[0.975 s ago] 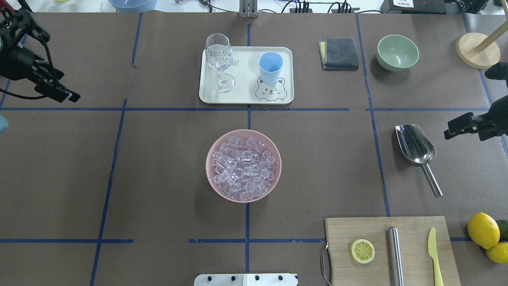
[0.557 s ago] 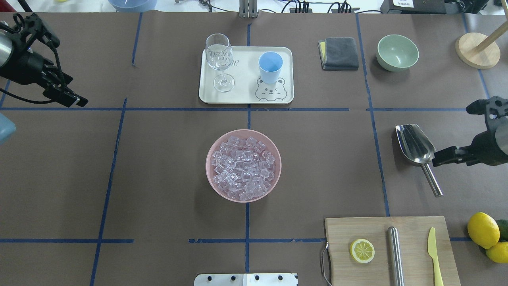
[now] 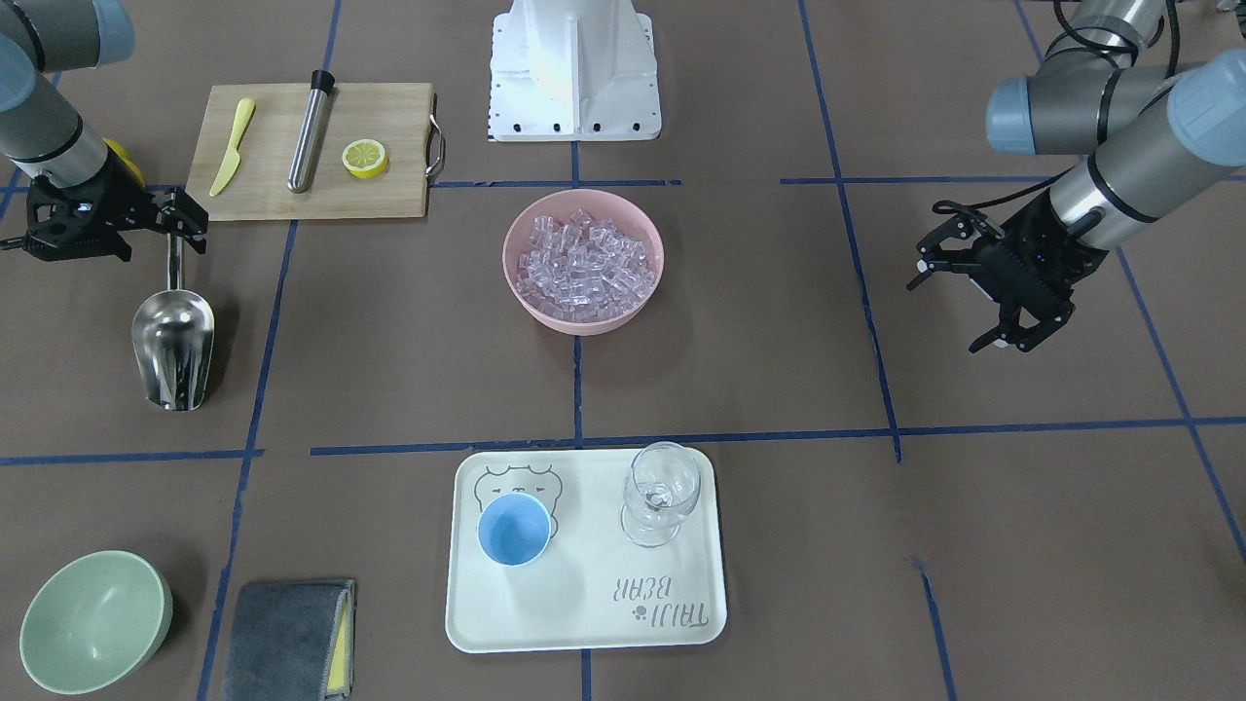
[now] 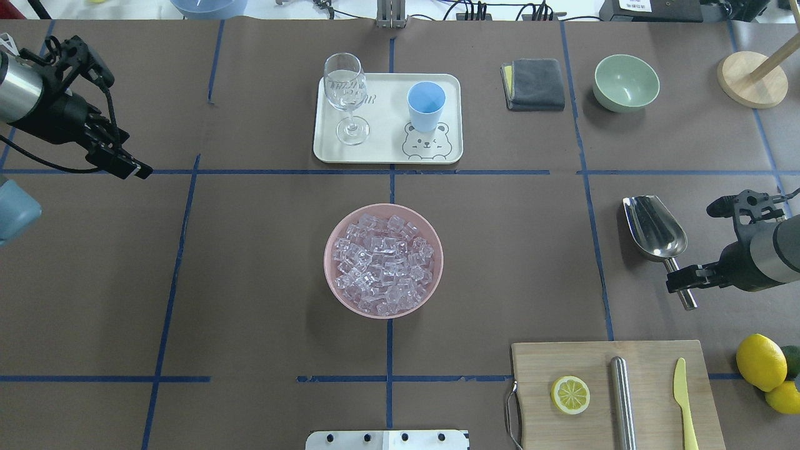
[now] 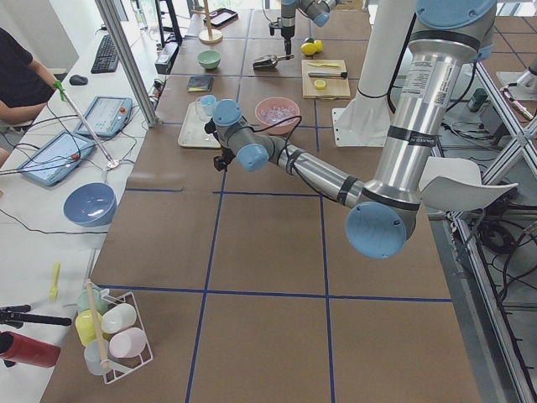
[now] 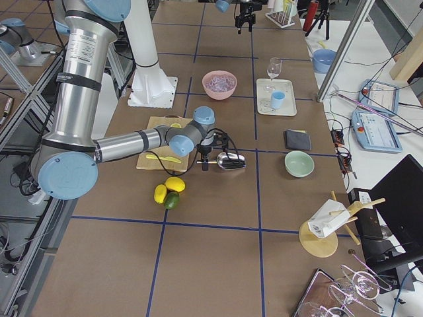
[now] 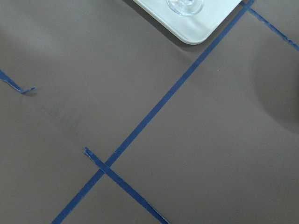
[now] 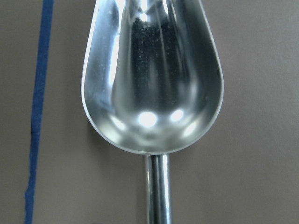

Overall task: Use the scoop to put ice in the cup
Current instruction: 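Reach the right gripper down to the metal scoop handle and grasp it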

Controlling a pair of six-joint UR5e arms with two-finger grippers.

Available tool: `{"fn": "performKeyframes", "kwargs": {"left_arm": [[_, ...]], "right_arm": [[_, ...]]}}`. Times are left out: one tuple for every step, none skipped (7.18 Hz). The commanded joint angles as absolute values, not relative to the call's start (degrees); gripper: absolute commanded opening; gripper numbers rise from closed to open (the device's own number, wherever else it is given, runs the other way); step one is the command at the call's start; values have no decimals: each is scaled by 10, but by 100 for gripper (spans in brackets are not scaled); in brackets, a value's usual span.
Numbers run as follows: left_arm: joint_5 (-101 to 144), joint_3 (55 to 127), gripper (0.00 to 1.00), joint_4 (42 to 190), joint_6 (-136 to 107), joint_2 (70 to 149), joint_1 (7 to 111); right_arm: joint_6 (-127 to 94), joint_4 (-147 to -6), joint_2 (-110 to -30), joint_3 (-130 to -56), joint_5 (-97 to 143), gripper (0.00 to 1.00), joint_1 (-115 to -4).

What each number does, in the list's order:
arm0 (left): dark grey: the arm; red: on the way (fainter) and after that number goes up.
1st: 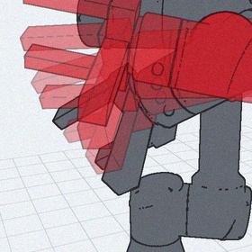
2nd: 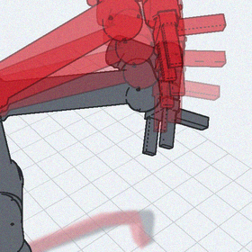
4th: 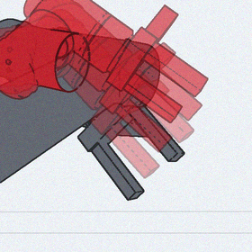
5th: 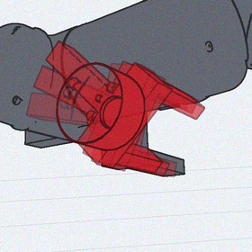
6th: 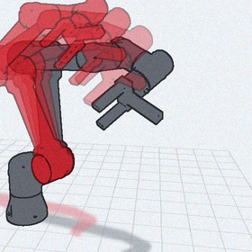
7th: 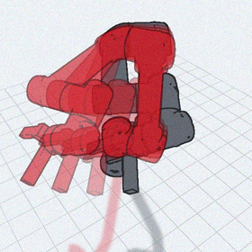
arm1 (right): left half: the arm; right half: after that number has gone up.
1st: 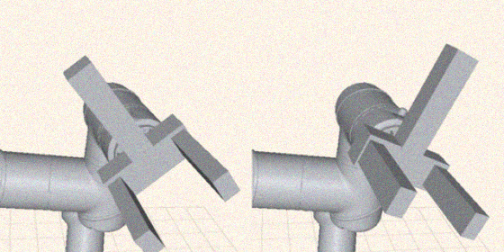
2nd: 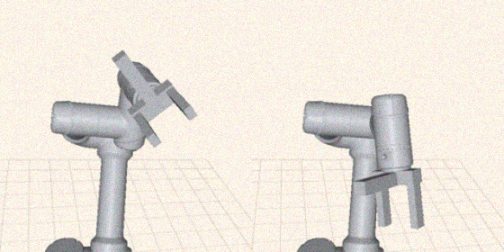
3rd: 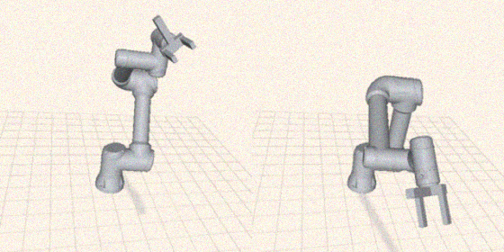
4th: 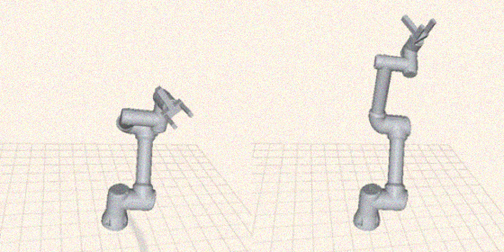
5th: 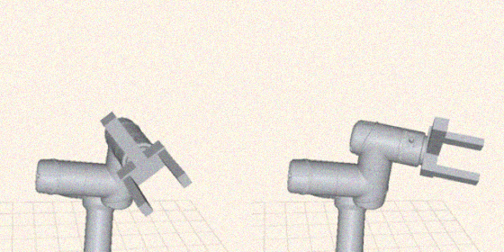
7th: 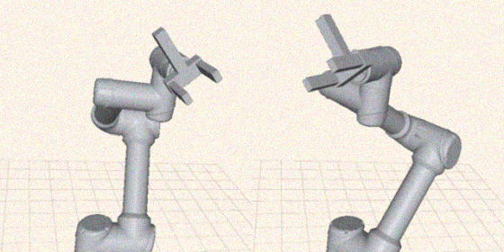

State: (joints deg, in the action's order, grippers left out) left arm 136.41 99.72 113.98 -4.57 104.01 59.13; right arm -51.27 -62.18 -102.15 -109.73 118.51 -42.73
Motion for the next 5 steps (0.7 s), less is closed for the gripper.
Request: {"fn": "performKeyframes", "kwargs": {"left_arm": [[1364,991,100,1141,-46,1041,589],[1364,989,100,1141,-44,1041,589],[1364,987,100,1141,-44,1041,589],[1364,987,100,1141,-44,1041,589],[1364,986,100,1141,-43,1041,588]], "right_arm": [[-512,-622,-1008,-1080,1186,88,-423],[-512,-622,-1007,-1081,1187,70,-424],[-512,-623,-1007,-1081,1187,59,-423],[-510,-623,-1008,-1082,1187,53,-423],[-509,-622,-1008,-1082,1188,43,-424]]}}
